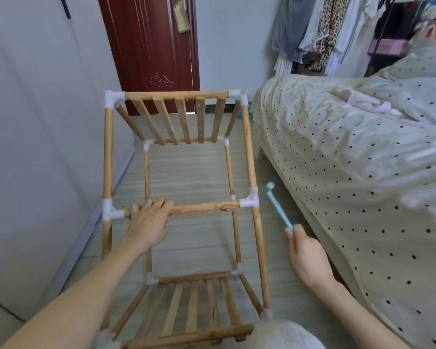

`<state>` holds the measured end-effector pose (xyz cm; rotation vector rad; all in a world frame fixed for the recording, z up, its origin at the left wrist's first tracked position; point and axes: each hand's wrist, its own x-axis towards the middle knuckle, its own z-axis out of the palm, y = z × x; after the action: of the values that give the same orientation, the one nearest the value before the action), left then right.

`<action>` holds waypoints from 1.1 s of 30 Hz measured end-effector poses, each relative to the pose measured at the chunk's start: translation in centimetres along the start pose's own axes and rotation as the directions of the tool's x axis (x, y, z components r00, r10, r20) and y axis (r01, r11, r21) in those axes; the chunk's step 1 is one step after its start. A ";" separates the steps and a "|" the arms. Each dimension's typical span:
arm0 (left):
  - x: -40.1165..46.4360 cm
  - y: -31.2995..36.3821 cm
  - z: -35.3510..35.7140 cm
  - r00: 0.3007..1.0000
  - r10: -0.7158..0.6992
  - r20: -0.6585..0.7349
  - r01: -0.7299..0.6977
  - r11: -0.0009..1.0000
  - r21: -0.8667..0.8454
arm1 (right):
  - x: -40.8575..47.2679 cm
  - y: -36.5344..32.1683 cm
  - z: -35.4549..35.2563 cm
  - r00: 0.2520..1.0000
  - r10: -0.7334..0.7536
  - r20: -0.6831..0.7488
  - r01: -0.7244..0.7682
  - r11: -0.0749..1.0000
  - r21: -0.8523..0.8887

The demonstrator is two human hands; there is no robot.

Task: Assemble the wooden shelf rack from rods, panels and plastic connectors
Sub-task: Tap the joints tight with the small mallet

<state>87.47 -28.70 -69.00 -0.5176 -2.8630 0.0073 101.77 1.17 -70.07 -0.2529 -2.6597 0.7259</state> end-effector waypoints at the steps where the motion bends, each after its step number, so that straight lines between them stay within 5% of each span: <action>1: 0.1 0.0 0.0 1.000 -0.005 -0.009 0.004 1.000 -0.003 | 0.4 -0.4 -0.4 0.977 -0.028 -0.211 0.050 0.994 0.100; 3: 0.2 0.1 -0.1 1.000 -0.010 -0.006 0.010 1.000 -0.016 | 0.7 -1.0 -0.9 0.913 -0.011 -0.407 0.112 0.968 0.226; 5: 0.0 0.2 -0.4 1.000 -0.012 0.008 0.012 1.000 -0.011 | 0.6 -1.3 -0.3 0.992 -0.050 -0.116 0.057 0.996 0.062; 6: 0.0 0.2 -0.5 1.000 -0.013 0.017 0.013 1.000 -0.011 | 0.4 -0.9 0.1 0.989 -0.050 0.140 0.068 0.990 -0.122; 7: 0.0 0.3 -0.5 1.000 -0.014 0.020 0.015 1.000 -0.014 | 0.5 -0.4 0.4 0.970 -0.029 0.241 0.078 0.977 -0.199; 8: 0.1 0.3 -0.4 1.000 -0.011 0.011 0.012 1.000 -0.017 | 0.8 -0.2 0.2 0.968 -0.064 0.243 0.118 0.970 -0.214; 10: 0.2 0.3 -0.5 1.000 -0.019 -0.005 0.018 0.999 -0.035 | 1.4 -1.1 -0.5 0.976 -0.206 -0.070 0.208 0.978 0.024; 12: 0.3 0.3 -0.6 1.000 -0.015 -0.006 0.015 0.999 -0.044 | 1.4 -1.6 -0.9 0.938 -0.172 -0.301 0.231 0.957 0.176; 13: 0.3 0.4 -0.6 1.000 -0.016 -0.010 0.015 0.999 -0.044 | 1.5 -1.5 -0.9 0.945 -0.174 -0.276 0.220 0.965 0.146; 16: 0.0 0.5 -0.8 1.000 -0.020 0.011 0.020 0.999 -0.040 | 1.2 0.3 0.4 0.985 -0.016 0.171 0.036 0.992 -0.117; 19: 0.2 0.5 -0.8 1.000 -0.016 -0.007 0.015 0.998 -0.053 | 1.9 -0.3 0.5 0.991 -0.068 -0.118 0.071 0.997 0.020; 22: -0.1 0.6 -1.0 1.000 -0.006 0.026 0.007 0.999 -0.050 | 2.2 -0.3 0.5 0.992 -0.023 0.123 0.035 0.994 -0.100; 24: -0.4 0.5 -0.8 0.999 0.003 0.034 -0.002 0.999 -0.046 | 1.8 0.5 1.1 0.973 0.112 0.200 -0.134 0.986 0.102; 25: -0.5 0.4 -0.8 0.999 0.011 0.032 -0.010 0.999 -0.048 | 1.6 0.3 0.7 0.962 0.202 0.182 -0.257 0.892 0.371; 27: -0.5 0.3 -0.8 0.999 0.016 0.032 -0.014 0.998 -0.055 | 2.1 0.7 -0.5 0.879 0.355 0.319 -0.455 0.421 0.785; 29: -0.5 0.3 -0.8 0.999 0.009 0.045 -0.006 0.998 -0.059 | 3.1 1.1 -2.2 0.759 0.327 0.563 -0.566 -0.097 0.819; 31: -0.6 0.3 -0.8 0.999 0.007 0.041 -0.005 0.998 -0.055 | 4.1 1.7 -3.6 0.720 0.328 0.611 -0.526 -0.316 0.789; 33: -0.7 0.3 -0.7 0.999 0.007 0.043 -0.005 0.999 -0.046 | 3.8 1.2 -3.9 0.704 0.472 0.531 -0.402 -0.352 0.845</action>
<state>88.42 -28.68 -68.48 -0.5408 -2.9098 -0.0464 99.98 4.94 -66.40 -0.8458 -0.9209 2.6747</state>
